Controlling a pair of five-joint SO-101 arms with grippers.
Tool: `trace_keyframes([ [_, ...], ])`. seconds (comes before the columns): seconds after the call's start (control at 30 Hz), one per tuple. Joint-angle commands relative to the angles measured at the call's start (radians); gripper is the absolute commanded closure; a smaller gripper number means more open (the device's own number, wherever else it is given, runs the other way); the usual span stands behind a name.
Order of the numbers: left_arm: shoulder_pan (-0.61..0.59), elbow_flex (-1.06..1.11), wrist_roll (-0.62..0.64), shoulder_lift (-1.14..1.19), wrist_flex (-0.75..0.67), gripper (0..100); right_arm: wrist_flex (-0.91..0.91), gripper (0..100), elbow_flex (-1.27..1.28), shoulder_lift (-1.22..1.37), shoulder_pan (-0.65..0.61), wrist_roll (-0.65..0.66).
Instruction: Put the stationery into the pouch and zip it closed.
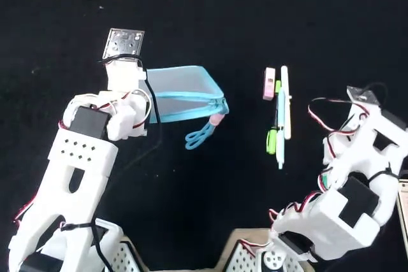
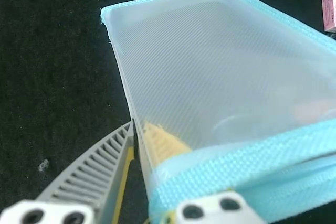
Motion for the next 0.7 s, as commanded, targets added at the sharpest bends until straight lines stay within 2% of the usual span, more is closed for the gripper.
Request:
trace_keyframes([
  [0.0, 0.021, 0.038, 0.011, 0.008, -0.002, 97, 0.051, 84.1, -0.058, 0.005, 0.015, 0.008],
  [0.13, 0.021, 0.038, 0.011, 0.008, -0.002, 97, 0.064, 73.0, -0.058, 0.005, 0.014, 0.008],
  [0.2, 0.021, 0.038, 0.011, 0.008, -0.002, 97, 0.063, 71.2, -0.050, 0.007, 0.017, 0.008],
  [0.57, 0.021, 0.038, 0.011, 0.008, -0.002, 97, -0.006, 83.4, -0.002, 0.007, 0.014, 0.009],
  [0.67, 0.021, 0.038, 0.011, 0.008, -0.002, 97, -0.006, 82.8, 0.022, 0.007, 0.014, 0.009],
])
